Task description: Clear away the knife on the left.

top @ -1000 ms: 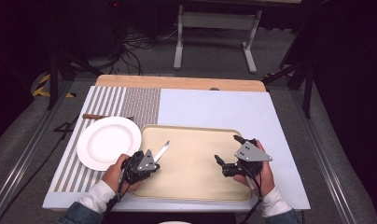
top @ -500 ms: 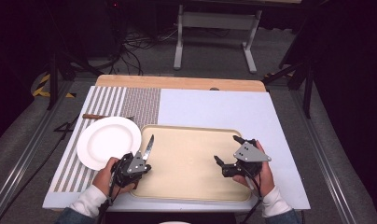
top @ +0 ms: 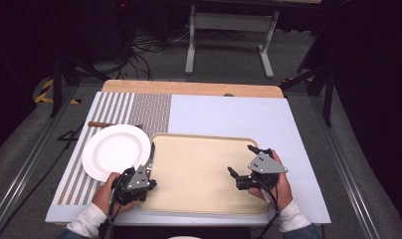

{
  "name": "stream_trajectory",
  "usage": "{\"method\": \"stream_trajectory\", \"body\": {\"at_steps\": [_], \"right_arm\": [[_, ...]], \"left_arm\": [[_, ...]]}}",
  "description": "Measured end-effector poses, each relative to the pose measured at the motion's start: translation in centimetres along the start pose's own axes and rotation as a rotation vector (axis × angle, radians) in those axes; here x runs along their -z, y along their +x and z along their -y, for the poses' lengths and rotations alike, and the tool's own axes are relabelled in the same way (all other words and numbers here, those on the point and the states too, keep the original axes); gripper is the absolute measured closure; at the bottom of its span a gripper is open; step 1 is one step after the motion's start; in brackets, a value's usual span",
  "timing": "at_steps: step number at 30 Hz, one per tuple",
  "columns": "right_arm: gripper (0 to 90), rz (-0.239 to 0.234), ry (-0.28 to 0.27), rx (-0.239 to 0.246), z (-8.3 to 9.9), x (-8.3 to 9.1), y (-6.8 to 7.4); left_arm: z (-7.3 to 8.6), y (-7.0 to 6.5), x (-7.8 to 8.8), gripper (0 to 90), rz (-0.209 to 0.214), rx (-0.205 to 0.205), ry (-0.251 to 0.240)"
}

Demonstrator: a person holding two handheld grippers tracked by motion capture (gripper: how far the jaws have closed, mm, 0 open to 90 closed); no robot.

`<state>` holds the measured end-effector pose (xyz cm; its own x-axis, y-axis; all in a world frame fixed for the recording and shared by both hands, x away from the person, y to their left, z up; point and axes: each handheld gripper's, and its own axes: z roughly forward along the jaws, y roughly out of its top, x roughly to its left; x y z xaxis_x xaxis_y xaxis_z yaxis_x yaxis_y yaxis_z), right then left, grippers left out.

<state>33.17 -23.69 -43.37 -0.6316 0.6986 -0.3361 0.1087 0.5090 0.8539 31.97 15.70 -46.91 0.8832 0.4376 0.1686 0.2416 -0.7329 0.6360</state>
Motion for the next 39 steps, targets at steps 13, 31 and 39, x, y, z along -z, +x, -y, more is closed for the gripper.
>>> {"method": "stream_trajectory", "body": {"at_steps": [13,31,39], "right_arm": [[7.6,-0.007,-0.001,0.000,0.0,0.2,0.1],[7.5,-0.017,-0.011,0.003,0.1,0.1,0.2],[7.4,-0.020,-0.017,-0.004,0.3,0.1,0.4]], "left_arm": [[-0.5,-0.1,-0.1,84.8,0.008,-0.035,-0.023],[-1.2,0.5,0.6,79.7,-0.018,-0.057,-0.104],[-1.5,0.9,1.1,73.3,-0.063,-0.090,-0.181]]}}
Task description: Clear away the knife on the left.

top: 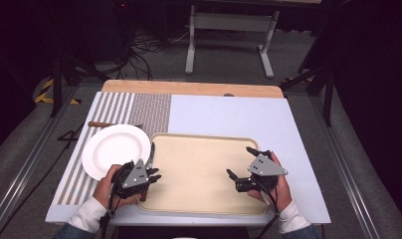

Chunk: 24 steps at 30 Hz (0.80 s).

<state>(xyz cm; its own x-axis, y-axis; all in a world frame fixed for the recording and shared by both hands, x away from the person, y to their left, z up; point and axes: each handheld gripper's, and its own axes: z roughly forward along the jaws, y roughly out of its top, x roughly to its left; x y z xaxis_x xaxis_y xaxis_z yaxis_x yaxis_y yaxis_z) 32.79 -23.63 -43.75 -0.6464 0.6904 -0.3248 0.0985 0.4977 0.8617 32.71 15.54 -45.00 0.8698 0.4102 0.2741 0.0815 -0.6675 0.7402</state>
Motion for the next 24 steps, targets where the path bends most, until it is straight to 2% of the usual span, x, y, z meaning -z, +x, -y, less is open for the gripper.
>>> {"method": "stream_trajectory", "body": {"at_steps": [3,4,10,12,14,16,18,20,24], "right_arm": [[7.4,0.000,0.000,-0.003,0.2,0.1,0.0],[7.4,-0.011,-0.008,-0.006,0.2,0.2,0.0],[7.3,-0.025,-0.007,-0.001,0.4,0.3,0.1],[7.3,-0.022,-0.011,-0.003,0.4,0.2,0.1],[7.3,-0.021,-0.011,-0.002,0.4,0.1,0.0],[7.3,-0.021,-0.018,-0.008,0.4,0.1,-0.1],[7.3,-0.020,-0.018,-0.005,0.4,0.0,-0.1],[7.3,-0.018,-0.019,-0.005,0.5,0.1,-0.1],[7.3,-0.010,-0.020,-0.010,0.7,0.4,-0.2]], "left_arm": [[-0.2,0.2,0.0,71.3,-0.022,-0.020,-0.022],[-0.2,0.3,0.0,67.5,-0.029,-0.024,-0.026],[-0.5,1.0,0.0,62.9,-0.060,-0.018,-0.065],[-0.5,1.1,0.1,61.1,-0.087,-0.017,-0.073],[-0.5,1.3,0.3,56.2,-0.097,-0.003,-0.086],[-0.4,1.4,0.6,53.8,-0.113,-0.007,-0.089],[-0.4,1.6,0.8,47.5,-0.111,-0.008,-0.092],[-0.4,1.6,1.1,43.1,-0.137,-0.013,-0.100],[-0.3,1.8,1.3,33.3,-0.149,-0.011,-0.099]]}}
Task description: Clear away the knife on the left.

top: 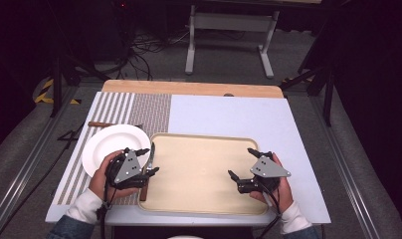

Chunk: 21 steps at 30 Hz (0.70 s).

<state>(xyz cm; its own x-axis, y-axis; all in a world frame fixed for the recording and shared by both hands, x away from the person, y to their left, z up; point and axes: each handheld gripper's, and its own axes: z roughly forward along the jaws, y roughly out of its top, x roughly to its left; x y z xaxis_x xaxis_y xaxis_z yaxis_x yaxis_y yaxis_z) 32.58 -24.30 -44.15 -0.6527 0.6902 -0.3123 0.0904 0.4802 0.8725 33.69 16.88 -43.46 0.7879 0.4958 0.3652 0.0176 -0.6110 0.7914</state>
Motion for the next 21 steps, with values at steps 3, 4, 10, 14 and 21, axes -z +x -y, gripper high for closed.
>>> {"method": "stream_trajectory", "body": {"at_steps": [3,4,10,14,21], "right_arm": [[7.3,0.011,-0.006,0.000,0.0,0.3,0.0],[7.3,0.012,-0.011,-0.003,0.0,0.4,-0.1],[7.3,0.014,-0.002,0.004,0.2,0.4,0.0],[7.2,0.016,-0.002,0.004,0.2,0.6,0.1],[7.1,0.014,-0.004,0.010,0.2,0.6,0.2]], "left_arm": [[0.1,0.3,0.2,25.2,0.004,0.005,-0.004],[0.1,0.4,0.3,23.9,0.010,0.002,-0.003],[0.2,1.0,1.3,13.9,-0.015,0.016,-0.026],[0.4,1.5,2.0,11.0,-0.033,0.038,-0.048],[1.4,2.5,3.1,9.3,-0.073,0.067,-0.053]]}}
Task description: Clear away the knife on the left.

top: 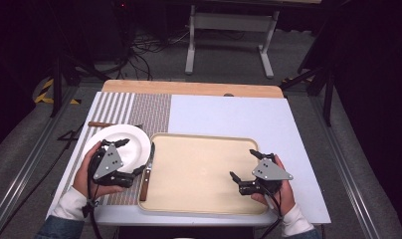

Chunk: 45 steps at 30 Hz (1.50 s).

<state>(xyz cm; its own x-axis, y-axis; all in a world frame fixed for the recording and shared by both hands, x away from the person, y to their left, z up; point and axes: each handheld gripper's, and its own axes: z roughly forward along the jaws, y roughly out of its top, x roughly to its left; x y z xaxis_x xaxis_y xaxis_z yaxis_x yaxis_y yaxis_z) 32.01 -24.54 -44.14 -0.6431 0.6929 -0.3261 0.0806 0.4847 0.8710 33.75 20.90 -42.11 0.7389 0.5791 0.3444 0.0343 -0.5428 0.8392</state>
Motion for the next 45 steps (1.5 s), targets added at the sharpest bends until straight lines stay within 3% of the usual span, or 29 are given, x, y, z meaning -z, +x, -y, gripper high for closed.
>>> {"method": "stream_trajectory", "body": {"at_steps": [7,28,39,45], "right_arm": [[7.1,-0.009,-0.006,0.005,-0.3,-0.5,0.0],[6.9,-0.047,-0.017,0.029,-0.9,-1.8,0.3],[6.8,-0.058,-0.014,0.031,-1.1,-2.2,0.3],[6.8,-0.060,-0.013,0.029,-1.0,-2.2,0.3]], "left_arm": [[1.3,1.1,1.1,9.3,-0.040,0.032,0.012],[4.7,3.9,4.1,7.8,-0.098,0.130,0.011],[6.1,4.9,5.0,7.7,-0.115,0.177,0.023],[6.8,5.9,5.4,8.5,-0.148,0.210,0.033]]}}
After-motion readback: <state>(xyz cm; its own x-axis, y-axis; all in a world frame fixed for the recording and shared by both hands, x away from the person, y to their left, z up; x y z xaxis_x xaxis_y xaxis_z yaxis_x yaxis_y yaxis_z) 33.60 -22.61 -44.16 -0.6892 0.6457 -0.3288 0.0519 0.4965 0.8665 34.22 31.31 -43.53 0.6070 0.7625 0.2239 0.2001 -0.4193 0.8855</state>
